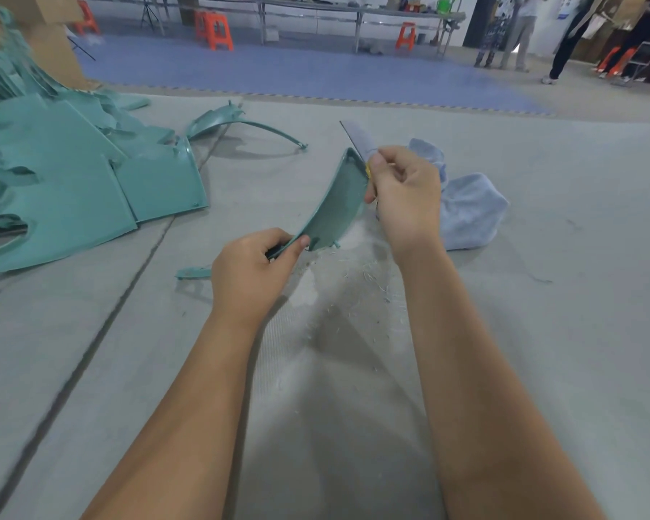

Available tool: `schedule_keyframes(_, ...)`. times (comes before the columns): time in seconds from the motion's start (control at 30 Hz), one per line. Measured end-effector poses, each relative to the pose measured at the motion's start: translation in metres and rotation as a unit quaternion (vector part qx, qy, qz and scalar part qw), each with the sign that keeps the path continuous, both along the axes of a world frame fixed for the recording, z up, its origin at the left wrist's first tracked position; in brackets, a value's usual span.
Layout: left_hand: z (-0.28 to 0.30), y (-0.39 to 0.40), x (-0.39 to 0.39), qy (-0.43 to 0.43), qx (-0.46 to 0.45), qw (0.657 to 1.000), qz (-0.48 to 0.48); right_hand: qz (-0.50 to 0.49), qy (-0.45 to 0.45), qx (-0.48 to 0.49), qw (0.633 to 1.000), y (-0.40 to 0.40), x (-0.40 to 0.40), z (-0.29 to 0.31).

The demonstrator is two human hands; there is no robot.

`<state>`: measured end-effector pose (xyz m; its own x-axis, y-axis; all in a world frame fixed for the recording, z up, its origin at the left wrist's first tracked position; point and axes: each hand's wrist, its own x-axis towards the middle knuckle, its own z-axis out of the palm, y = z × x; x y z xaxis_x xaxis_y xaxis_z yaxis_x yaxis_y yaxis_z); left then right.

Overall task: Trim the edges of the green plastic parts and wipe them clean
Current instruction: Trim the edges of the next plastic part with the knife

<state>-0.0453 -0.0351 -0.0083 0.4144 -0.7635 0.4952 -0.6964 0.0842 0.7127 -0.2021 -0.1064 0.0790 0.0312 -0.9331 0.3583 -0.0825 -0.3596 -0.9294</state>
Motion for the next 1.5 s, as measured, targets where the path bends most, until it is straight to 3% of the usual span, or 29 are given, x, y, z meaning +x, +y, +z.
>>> schedule_keyframes(0.17, -0.001, 0.0, 0.001, 0.005, -0.004, 1.0, -0.006, 0.013, 0.026, -0.011, 1.0, -0.005, -0.003, -0.002)
schedule_keyframes(0.43, 0.0, 0.0, 0.001, -0.003, -0.004, 1.0, -0.008, 0.018, -0.038, -0.025, 0.999, 0.0, -0.002, -0.009)
schedule_keyframes(0.57, -0.001, -0.001, 0.001, 0.004, -0.003, 1.0, -0.005, 0.018, 0.007, -0.029, 0.999, -0.004, 0.002, -0.013)
schedule_keyframes(1.2, -0.001, 0.002, 0.001, 0.025, -0.003, 0.999, -0.035, 0.082, 0.053, -0.04, 0.994, -0.008, -0.021, -0.013)
schedule_keyframes(1.5, 0.0, 0.0, 0.002, 0.029, 0.004, 1.0, -0.008, 0.147, 0.124, 0.013, 0.981, -0.002, -0.023, -0.017)
